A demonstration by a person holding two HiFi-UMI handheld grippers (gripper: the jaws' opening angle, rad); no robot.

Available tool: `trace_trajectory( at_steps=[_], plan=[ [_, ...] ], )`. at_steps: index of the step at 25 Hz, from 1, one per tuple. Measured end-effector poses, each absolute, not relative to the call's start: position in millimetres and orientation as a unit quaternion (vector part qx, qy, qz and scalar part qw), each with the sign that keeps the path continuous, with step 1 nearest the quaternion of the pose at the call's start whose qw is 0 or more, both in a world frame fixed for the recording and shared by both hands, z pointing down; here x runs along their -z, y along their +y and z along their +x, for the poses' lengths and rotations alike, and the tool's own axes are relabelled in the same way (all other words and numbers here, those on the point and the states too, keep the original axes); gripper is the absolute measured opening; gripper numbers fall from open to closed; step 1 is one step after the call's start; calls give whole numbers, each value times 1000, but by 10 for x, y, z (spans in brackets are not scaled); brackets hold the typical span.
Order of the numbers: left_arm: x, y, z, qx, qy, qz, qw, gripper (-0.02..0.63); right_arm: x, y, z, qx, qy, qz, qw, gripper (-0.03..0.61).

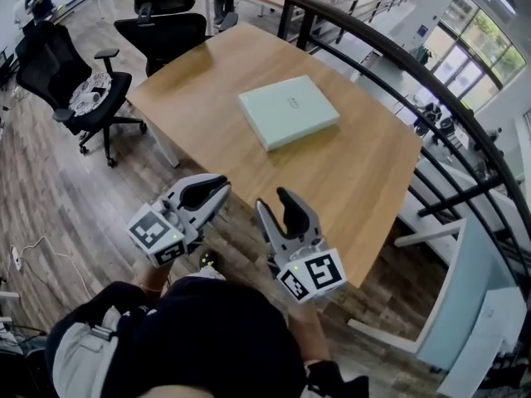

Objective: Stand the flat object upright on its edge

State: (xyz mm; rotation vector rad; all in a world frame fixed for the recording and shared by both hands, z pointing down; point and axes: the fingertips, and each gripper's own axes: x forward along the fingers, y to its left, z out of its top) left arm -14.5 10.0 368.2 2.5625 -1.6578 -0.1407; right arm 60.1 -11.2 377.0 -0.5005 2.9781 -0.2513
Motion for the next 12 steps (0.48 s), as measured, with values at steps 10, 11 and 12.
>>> trace_trajectory(
  at_steps=[10, 11, 12],
  plan=[
    [-3705, -94, -781, 48, -515, 854, 52, 34, -3813, -343, 98, 90, 971, -217, 54, 172],
    [-3734, -104, -855, 44, -514, 855, 53, 34, -3819, -356, 43, 91, 969, -222, 54, 172],
    [-3761, -112, -926, 41, -512, 856, 54, 34, -3828, -365, -16, 93, 968, -226, 54, 172]
  ],
)
